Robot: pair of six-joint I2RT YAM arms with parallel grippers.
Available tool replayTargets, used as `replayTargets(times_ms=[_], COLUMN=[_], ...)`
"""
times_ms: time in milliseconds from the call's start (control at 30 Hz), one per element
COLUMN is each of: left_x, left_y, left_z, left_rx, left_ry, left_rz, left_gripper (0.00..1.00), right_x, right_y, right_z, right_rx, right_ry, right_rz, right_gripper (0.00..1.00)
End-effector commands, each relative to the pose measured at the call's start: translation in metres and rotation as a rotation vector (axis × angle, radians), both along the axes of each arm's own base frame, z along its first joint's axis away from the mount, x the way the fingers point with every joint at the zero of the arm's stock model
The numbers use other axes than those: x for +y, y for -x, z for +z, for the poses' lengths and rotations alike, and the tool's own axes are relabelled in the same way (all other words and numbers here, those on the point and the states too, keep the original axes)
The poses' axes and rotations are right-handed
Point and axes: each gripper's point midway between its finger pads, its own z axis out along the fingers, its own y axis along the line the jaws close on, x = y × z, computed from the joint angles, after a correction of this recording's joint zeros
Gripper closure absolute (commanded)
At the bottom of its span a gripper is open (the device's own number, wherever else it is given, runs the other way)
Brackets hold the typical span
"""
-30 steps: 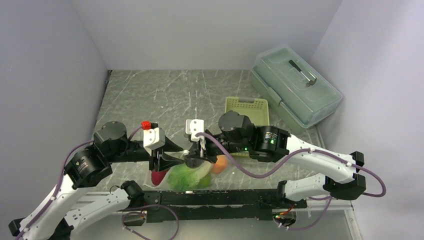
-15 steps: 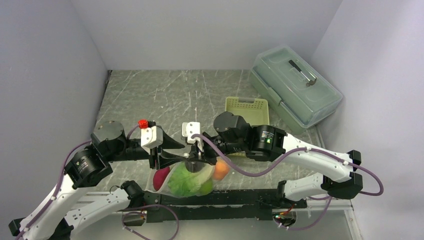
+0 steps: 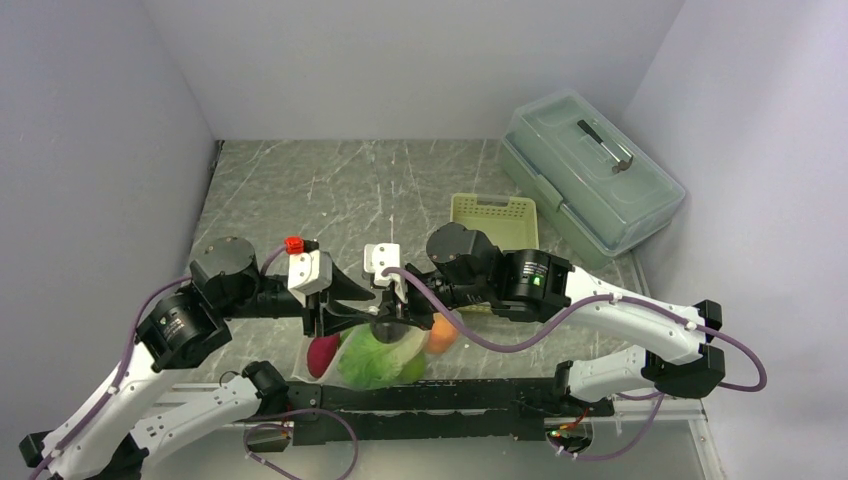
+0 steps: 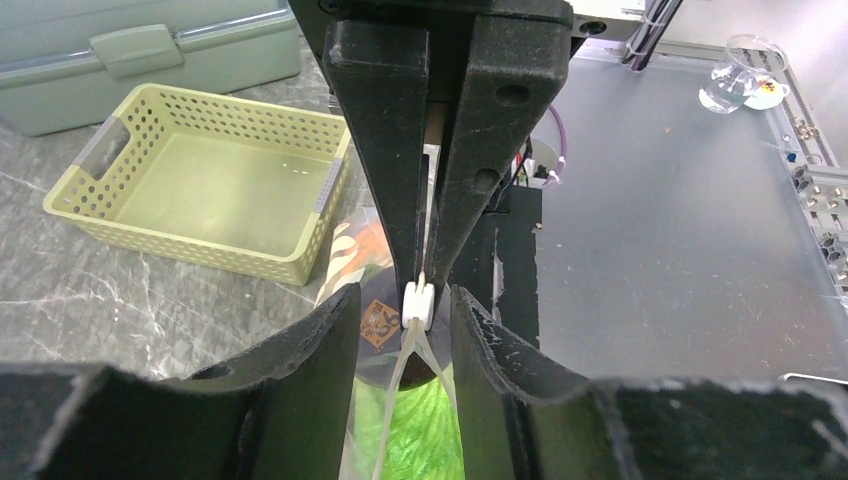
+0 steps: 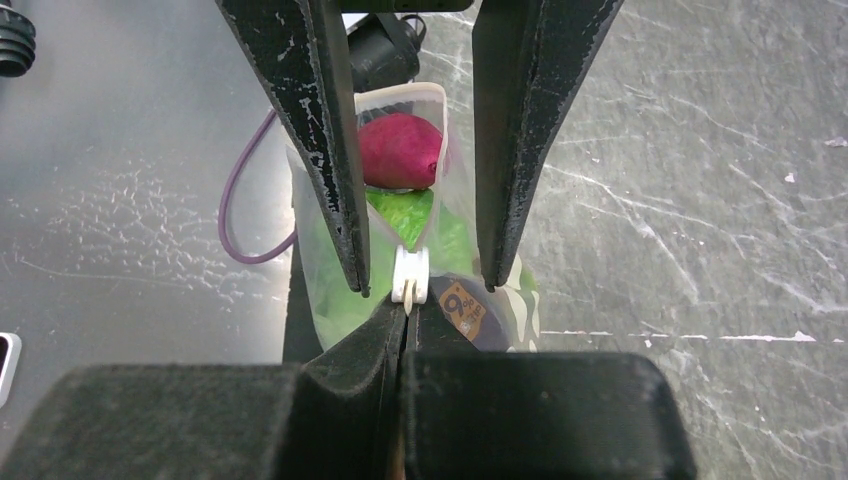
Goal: Place the food in the zip-top bag and seal the zipper
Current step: Zip the zipper food storage bag at the center of the board.
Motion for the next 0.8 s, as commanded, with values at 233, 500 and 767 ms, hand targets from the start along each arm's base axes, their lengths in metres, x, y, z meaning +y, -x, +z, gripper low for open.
replayTargets(times_ms=[233, 500, 767], left_x=[-0.0029, -0.0045, -0.0056], left_y=[0.0027, 0.0019, 0.0026], left_z=[0.0029, -0.0014, -0.0035], left_rx=[-0.006, 0.006, 0.011], left_ry=[0.011, -0.001, -0.012], left_rz=[-0.030, -0.035, -0.046], left_gripper=[0.67, 0.71, 0.84], right_x=[0.0068, 0.0062, 0.0055], right_y=[-0.0020, -0.0032, -0.0049], right_z=[0.0462, 0.0490, 0.0527], right_rx=[-0.033, -0.038, -0.045], right_ry=[-0.138, -0.144, -0.151], right_rz=[-0.003, -0.008, -0.016], right_gripper=[1.00, 1.00, 1.00])
